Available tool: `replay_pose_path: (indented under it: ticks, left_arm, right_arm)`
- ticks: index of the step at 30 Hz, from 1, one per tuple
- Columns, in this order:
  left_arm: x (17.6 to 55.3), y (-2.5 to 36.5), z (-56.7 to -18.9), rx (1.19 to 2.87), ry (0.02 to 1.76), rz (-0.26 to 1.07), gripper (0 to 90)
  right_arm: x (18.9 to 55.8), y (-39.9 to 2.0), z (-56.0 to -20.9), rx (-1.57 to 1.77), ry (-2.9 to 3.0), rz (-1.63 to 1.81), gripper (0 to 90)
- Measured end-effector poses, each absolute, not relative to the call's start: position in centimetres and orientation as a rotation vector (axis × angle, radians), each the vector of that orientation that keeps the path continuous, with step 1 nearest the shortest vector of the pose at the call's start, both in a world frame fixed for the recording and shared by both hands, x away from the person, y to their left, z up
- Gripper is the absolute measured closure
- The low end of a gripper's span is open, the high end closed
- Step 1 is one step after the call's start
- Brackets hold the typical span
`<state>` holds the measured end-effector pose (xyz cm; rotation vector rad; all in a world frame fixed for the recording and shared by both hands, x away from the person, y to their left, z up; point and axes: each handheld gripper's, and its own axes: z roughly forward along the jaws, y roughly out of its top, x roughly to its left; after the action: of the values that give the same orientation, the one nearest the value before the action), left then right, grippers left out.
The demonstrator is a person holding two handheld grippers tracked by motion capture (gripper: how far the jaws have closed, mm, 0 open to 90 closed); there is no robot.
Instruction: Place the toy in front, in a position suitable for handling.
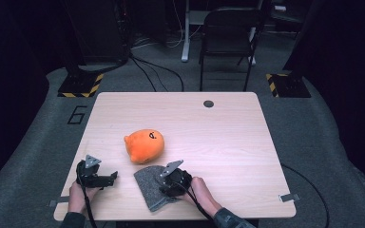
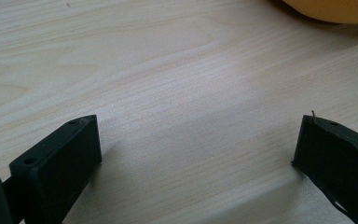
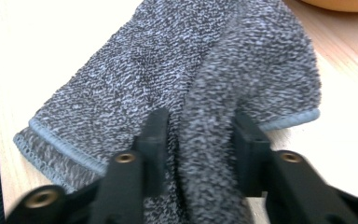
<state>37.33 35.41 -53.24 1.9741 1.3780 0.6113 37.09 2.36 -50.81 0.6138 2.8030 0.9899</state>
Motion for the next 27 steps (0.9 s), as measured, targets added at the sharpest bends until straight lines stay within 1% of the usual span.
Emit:
replay_pose_path:
  ticks: [1,2,6,18,27]
  left_arm:
    - [37.3,35.4,-53.2,1.974,1.378,0.611,0.2]
    - [37.3,35.4,-53.2,1.976,1.380,0.609,0.1]
    - [37.3,35.4,-53.2,1.976,1.380,0.607,0.1]
    - [37.4,35.4,-53.2,1.979,1.377,0.607,0.1]
    - [37.4,35.5,-53.2,1.979,1.377,0.606,0.1]
  right_arm:
    - [37.1,2.4,-50.8,0.614,2.803,0.990,64.4]
    - [37.1,2.3,-50.8,0.616,2.810,0.992,68.3]
    - [37.1,2.2,-50.7,0.613,2.812,0.997,71.7]
    - [36.8,1.2,-49.6,0.649,2.796,1.004,72.7]
    - [37.4,-1.4,-47.8,0.689,2.746,1.030,72.6]
